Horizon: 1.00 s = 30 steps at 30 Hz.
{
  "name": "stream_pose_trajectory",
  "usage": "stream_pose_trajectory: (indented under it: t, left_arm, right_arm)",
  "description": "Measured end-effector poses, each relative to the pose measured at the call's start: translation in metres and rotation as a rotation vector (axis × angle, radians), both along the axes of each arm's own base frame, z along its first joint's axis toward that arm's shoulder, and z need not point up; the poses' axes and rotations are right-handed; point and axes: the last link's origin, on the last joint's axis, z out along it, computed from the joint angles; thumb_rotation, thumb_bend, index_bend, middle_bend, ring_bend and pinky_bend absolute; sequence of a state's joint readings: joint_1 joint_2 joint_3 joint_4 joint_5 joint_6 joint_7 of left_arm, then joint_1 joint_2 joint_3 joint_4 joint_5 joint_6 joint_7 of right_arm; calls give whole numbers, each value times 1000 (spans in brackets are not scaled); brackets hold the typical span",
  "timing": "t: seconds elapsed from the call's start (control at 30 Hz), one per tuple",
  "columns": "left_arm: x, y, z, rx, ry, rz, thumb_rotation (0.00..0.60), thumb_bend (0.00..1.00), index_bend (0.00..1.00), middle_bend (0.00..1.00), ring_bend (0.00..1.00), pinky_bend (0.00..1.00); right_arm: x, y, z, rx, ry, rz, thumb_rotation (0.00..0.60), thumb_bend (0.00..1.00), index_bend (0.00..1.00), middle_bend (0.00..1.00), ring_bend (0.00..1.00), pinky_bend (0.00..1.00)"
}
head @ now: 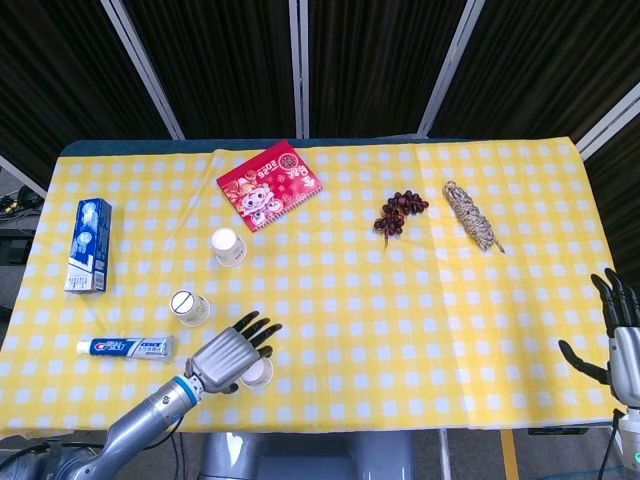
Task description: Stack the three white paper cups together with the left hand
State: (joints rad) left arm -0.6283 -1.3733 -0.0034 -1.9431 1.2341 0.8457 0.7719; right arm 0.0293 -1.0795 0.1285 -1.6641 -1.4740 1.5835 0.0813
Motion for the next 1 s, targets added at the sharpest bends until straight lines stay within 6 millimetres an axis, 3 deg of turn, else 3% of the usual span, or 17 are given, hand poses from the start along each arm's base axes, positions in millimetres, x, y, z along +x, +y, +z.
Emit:
stream_pose_trajectory:
  t: [0.2,0.3,0.57,0.7,1.0]
  left_arm:
    - [-2,1,1,15,-8,10,600,138,462,0,0,0]
    - [-4,2,5,28,-12,12,600,191,471,0,0,0]
    - [-9,11,23,72,-40,32,600,201,426,0,0,0]
    - [-10,22,46,128,-66,45,600,201,403,0,0,0]
    - [-26,56,123,305,-118,126,600,201,398,0,0,0]
  right_arm:
    - [0,0,1,-7,-2,-1,600,110,47,0,0,0]
    - [-1,0,1,-6,-2,-1,600,110,47,0,0,0]
    - [0,1,1,-11,-2,4,600,111,47,0,0,0]
    - [0,1,1,-10,-2,2,600,110,47,0,0,0]
    - [2,1,-2,-1,7,5,600,110,47,0,0,0]
